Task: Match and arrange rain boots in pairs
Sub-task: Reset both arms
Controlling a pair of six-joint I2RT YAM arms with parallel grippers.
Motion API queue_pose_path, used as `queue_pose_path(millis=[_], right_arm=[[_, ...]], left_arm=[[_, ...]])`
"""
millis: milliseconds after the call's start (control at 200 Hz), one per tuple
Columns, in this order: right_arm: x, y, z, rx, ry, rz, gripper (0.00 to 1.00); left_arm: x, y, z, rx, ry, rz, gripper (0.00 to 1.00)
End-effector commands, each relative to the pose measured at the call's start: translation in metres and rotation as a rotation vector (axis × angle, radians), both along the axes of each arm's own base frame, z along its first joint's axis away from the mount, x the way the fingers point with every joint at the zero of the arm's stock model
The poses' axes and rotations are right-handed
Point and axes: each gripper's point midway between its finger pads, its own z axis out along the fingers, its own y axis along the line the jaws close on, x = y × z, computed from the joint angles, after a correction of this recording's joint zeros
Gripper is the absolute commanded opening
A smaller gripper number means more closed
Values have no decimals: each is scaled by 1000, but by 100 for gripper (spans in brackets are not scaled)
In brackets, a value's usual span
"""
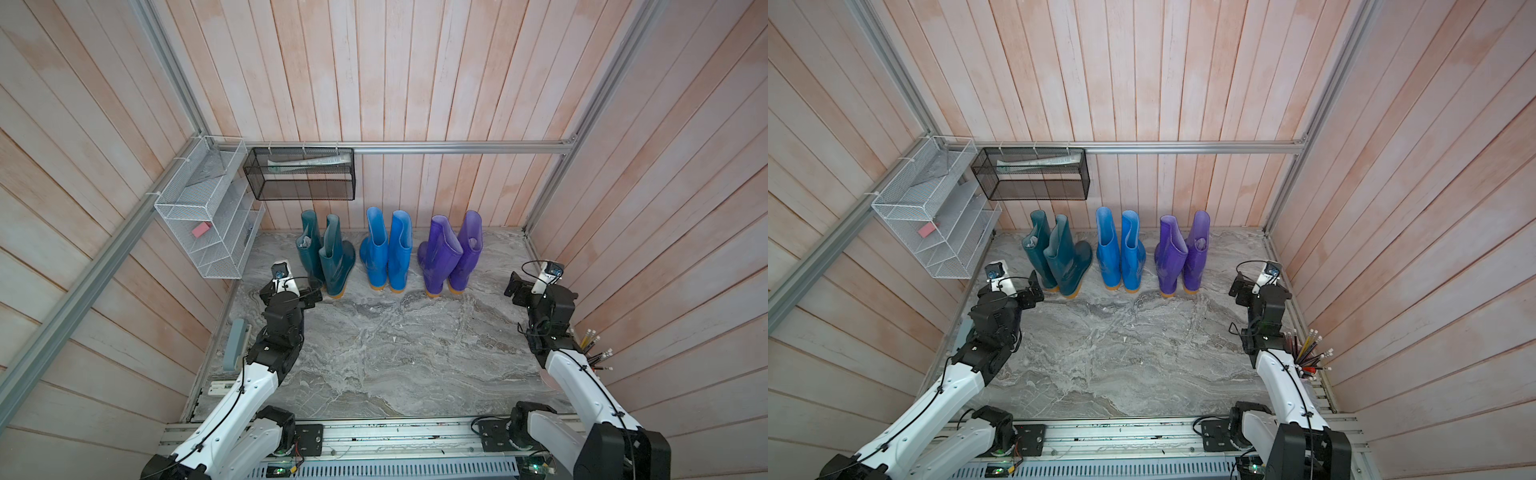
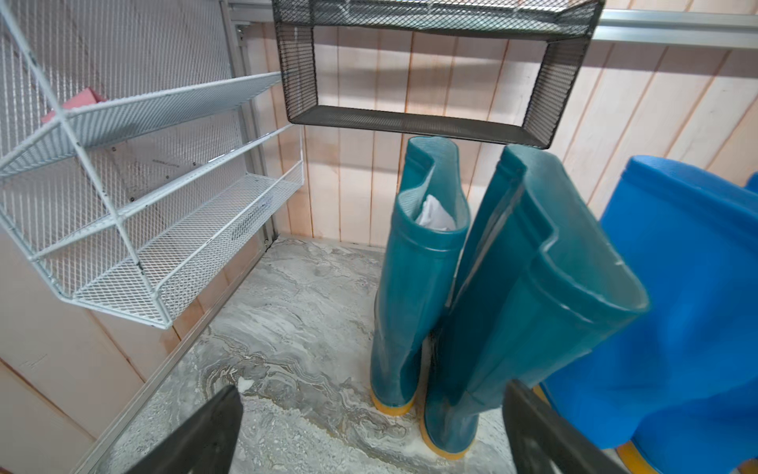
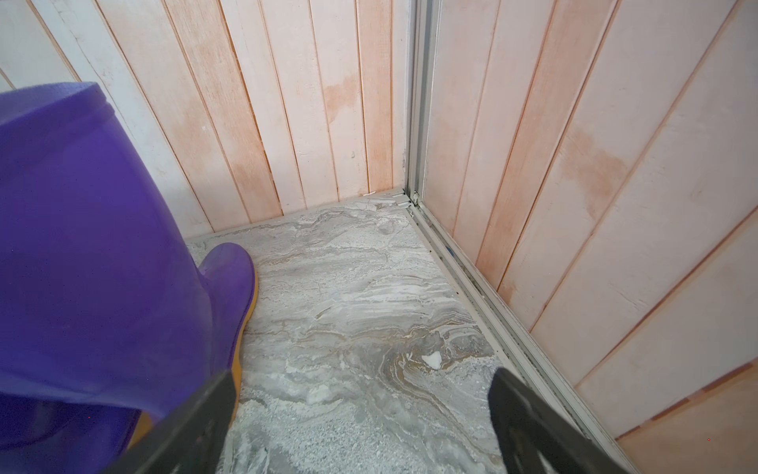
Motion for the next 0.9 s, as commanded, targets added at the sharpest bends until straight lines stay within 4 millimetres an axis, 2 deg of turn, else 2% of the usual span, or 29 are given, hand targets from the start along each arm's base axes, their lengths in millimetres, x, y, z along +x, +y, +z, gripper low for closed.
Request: queue_pose_path(millis=[0,115,275,395,470,805,895], right_arm=[[3,-2,8,-33,-91,-2,98],[4,-2,-4,-30,-90,-2,98],[5,-2,-21,-29,-84,8,98],[3,2,-30,-22,-115,26,98],[0,1,-32,-17,-143,27,98],[8,6,-63,9,-108,61,98],[13,6,-62,13,-118,67,98]], left_arm=[[3,9,-9,-19,-38,0,100],[4,20,-31,-28,-45,14,100],[3,35,-50,0,-99,42,100],[1,39,-60,36,-135,37,100],[0,40,-61,51,-160,37,100],[9,31,-76,80,-169,-18,100],[12,29,-80,86,-160,-33,100]])
